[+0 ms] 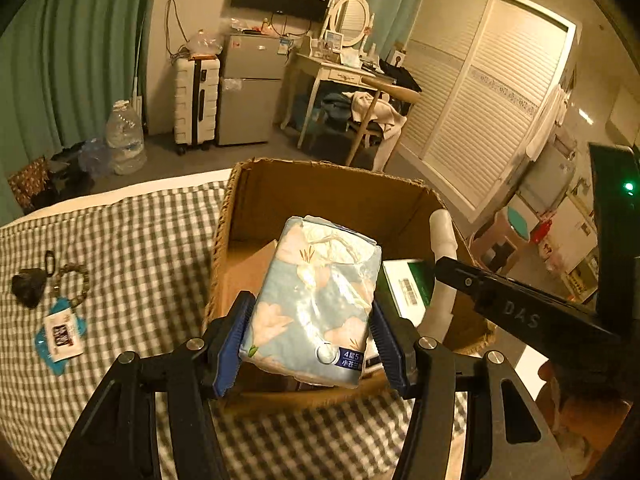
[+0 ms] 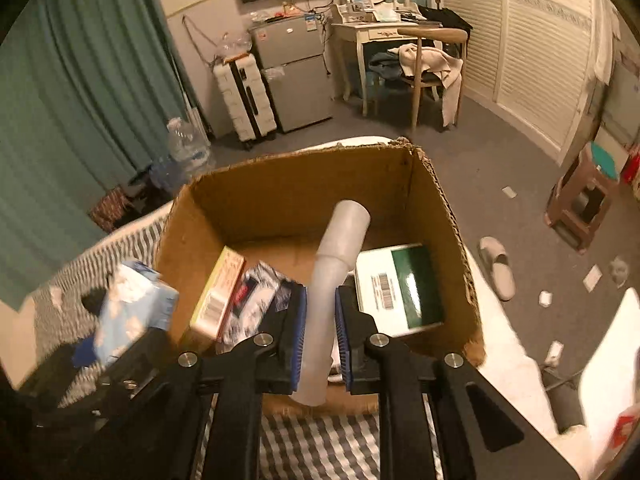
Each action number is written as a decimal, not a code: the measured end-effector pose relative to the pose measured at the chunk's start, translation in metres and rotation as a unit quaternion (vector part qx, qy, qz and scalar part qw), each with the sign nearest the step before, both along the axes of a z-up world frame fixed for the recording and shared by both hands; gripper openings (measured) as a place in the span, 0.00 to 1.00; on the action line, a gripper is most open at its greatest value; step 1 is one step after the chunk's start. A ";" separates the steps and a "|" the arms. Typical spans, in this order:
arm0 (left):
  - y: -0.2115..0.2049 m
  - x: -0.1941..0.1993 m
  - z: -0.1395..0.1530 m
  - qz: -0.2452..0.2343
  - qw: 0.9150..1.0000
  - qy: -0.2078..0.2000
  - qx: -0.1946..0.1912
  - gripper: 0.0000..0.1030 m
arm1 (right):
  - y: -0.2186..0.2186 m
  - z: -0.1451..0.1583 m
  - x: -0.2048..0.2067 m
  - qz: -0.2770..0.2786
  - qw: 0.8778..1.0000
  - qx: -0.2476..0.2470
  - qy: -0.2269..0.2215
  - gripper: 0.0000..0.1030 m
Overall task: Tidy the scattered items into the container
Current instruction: 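Carry the tissue pack and white roller into the cardboard box and release both, then move both open tools back over the remaining items on the bed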
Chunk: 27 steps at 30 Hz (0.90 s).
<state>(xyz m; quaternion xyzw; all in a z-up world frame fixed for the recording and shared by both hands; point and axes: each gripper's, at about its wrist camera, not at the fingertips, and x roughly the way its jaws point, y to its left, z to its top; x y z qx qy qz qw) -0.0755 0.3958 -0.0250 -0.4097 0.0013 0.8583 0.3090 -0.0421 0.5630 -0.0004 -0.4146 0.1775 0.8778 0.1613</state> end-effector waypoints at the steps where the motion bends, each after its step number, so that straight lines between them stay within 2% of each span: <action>1: 0.004 -0.002 -0.001 -0.001 1.000 -0.001 0.003 0.65 | 0.002 -0.001 0.000 -0.003 1.000 -0.003 0.005 0.19; 2: 0.004 -0.005 -0.001 -0.003 1.000 -0.003 0.004 0.71 | 0.005 -0.001 -0.001 -0.015 1.000 0.003 0.010 0.26; 3: 0.005 -0.008 0.000 -0.007 1.000 -0.006 0.007 0.89 | 0.002 -0.001 -0.001 -0.027 0.999 0.019 0.013 0.36; 4: 0.003 -0.010 0.002 0.004 1.000 -0.004 0.005 1.00 | 0.000 0.003 -0.002 -0.038 0.998 0.049 0.018 0.63; 5: 0.003 -0.010 0.004 0.006 1.000 -0.001 0.007 1.00 | 0.000 0.004 0.005 -0.048 0.996 0.064 0.026 0.79; 6: -0.001 -0.011 0.008 0.003 1.000 0.002 0.010 1.00 | 0.001 0.008 0.011 -0.054 0.995 0.068 0.041 0.82; 8: -0.008 -0.013 0.014 0.001 1.000 0.003 0.006 1.00 | 0.007 0.015 0.017 -0.057 0.995 0.040 0.071 0.82; 10: -0.025 -0.011 0.026 0.010 1.000 0.014 0.004 1.00 | 0.008 0.021 0.021 -0.065 0.994 0.030 0.080 0.82; 13: -0.066 -0.007 0.049 0.028 0.999 0.038 0.006 1.00 | -0.003 0.028 0.021 -0.050 0.995 0.038 0.081 0.82; 17: -0.139 -0.005 0.089 0.084 0.993 0.079 -0.024 1.00 | -0.027 0.039 0.014 -0.012 0.995 0.033 0.091 0.82; 19: -0.181 -0.006 0.107 0.127 0.986 0.091 -0.052 1.00 | -0.043 0.048 0.010 0.012 0.995 0.034 0.096 0.82; 23: -0.274 0.002 0.137 0.219 0.963 0.120 -0.098 1.00 | -0.085 0.073 0.013 0.069 0.989 0.033 0.125 0.82; 26: -0.335 0.014 0.130 0.283 0.945 0.116 -0.116 1.00 | -0.119 0.088 0.012 0.114 0.984 0.020 0.139 0.88; 27: -0.347 0.018 0.123 0.294 0.942 0.113 -0.118 1.00 | -0.131 0.090 0.011 0.126 0.982 0.019 0.142 0.89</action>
